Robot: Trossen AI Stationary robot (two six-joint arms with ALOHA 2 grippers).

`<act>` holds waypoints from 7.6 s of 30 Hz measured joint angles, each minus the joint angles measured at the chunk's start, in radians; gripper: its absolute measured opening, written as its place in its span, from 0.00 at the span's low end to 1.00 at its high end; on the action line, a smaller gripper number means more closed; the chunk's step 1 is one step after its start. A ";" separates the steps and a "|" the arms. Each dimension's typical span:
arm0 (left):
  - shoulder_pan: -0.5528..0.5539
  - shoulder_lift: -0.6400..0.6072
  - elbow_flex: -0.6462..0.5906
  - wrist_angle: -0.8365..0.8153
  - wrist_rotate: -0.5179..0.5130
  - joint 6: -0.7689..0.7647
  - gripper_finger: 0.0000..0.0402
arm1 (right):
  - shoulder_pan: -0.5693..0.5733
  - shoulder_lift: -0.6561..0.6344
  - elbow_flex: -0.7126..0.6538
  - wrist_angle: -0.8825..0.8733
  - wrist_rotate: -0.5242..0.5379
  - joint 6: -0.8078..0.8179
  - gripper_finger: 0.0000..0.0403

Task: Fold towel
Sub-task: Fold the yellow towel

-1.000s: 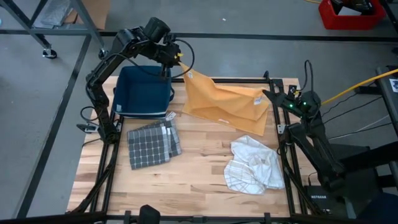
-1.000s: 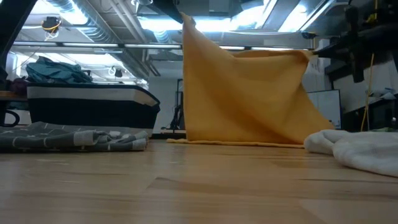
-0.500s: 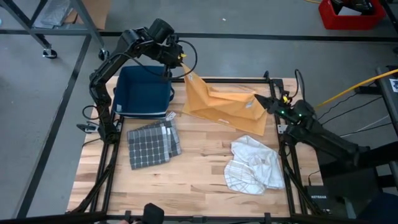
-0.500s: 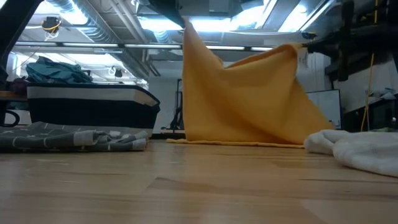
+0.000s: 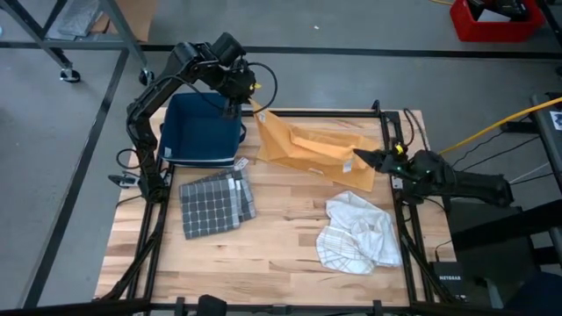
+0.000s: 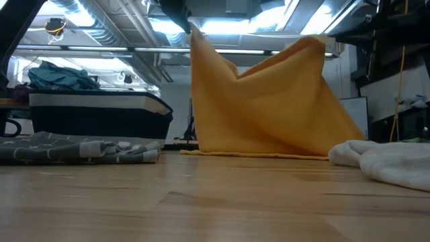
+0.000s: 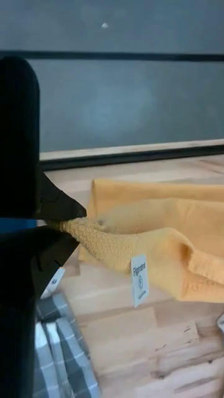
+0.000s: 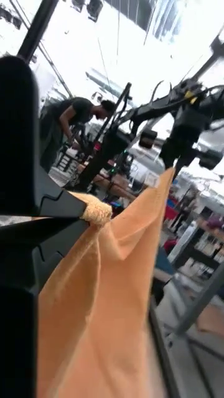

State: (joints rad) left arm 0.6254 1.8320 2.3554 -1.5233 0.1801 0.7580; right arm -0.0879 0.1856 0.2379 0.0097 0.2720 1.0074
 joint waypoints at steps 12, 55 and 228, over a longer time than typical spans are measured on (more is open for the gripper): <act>-0.005 -0.001 -0.015 -0.047 0.000 -0.052 0.00 | 0.326 0.154 0.012 -0.009 0.205 0.149 0.00; 0.028 -0.001 -0.495 0.255 0.073 0.172 0.00 | 0.814 0.912 0.595 -0.658 0.920 0.860 0.00; -0.190 0.150 -0.764 0.436 -0.068 -0.567 0.00 | 0.068 0.942 0.599 -1.338 0.241 0.401 0.51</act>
State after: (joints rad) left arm 0.4350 1.9823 1.5909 -1.0871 0.1120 0.1910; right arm -0.0198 1.1278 0.8364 -1.3285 0.5129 1.4085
